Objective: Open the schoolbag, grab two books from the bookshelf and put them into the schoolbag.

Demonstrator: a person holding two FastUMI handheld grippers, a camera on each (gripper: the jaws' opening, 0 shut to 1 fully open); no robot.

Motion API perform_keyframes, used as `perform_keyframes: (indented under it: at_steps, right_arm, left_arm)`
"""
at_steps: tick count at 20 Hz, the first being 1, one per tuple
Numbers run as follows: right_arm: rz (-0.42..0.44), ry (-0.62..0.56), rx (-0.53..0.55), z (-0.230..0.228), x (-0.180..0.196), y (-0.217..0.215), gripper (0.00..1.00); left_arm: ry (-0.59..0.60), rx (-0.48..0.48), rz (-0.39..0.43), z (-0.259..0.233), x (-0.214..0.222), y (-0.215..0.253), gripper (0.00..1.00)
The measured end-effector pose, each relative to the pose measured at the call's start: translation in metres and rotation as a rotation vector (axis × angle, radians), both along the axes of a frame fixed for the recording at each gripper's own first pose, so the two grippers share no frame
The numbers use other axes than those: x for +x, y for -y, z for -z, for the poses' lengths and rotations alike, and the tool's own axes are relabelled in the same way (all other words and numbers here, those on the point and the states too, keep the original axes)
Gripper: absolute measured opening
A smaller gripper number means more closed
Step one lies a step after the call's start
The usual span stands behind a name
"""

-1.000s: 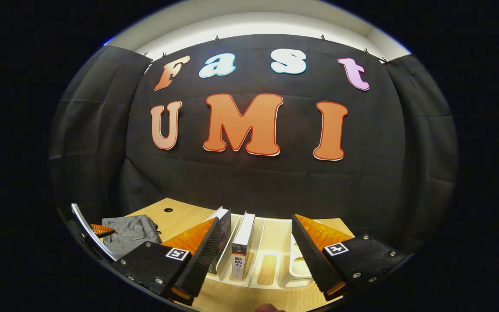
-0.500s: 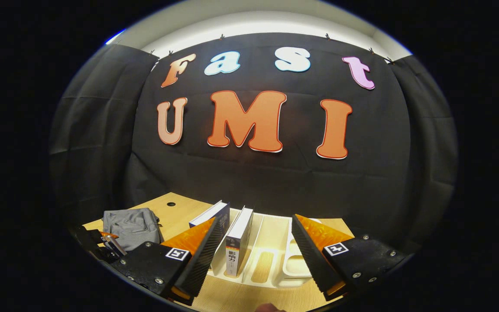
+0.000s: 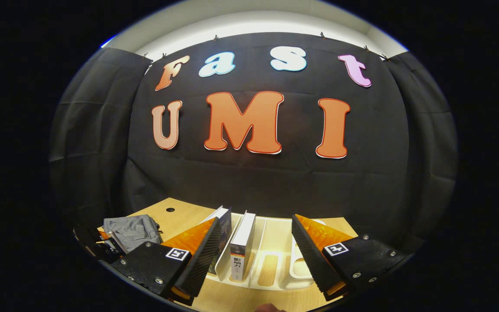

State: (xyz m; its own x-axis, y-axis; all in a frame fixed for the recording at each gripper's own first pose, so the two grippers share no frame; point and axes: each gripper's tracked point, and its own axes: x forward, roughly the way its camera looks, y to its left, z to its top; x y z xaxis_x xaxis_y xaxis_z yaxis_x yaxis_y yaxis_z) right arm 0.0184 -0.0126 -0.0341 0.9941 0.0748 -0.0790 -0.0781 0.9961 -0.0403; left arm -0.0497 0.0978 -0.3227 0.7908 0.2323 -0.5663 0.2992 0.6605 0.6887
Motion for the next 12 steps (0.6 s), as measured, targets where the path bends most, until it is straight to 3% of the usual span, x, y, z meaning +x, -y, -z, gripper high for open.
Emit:
perform_keyframes:
  at_steps: [4,5,6,9,10,12]
  right_arm:
    - [0.007,-0.028,-0.001,-0.002,0.015,-0.023,0.97]
    - [-0.001,-0.053,-0.009,-0.002,0.023,-0.036,0.97]
    - [0.011,-0.077,-0.025,0.000,0.029,-0.039,0.97]
    - [0.022,-0.147,-0.070,0.005,0.049,-0.054,0.97]
    - [0.018,-0.171,-0.079,0.006,0.055,-0.061,0.97]
    - [0.012,-0.218,-0.095,0.010,0.064,-0.071,0.97]
  left_arm:
    - [-0.079,-0.059,0.032,0.006,0.011,-0.009,0.67]
    - [-0.111,-0.078,0.072,0.013,0.018,-0.009,0.58]
    - [-0.131,-0.099,0.091,0.013,0.019,-0.009,0.55]
    - [-0.215,-0.207,0.135,0.006,0.017,-0.010,0.19]
    - [-0.234,-0.253,0.137,0.002,0.021,-0.013,0.12]
    - [-0.270,-0.313,0.138,-0.007,0.025,-0.020,0.10]
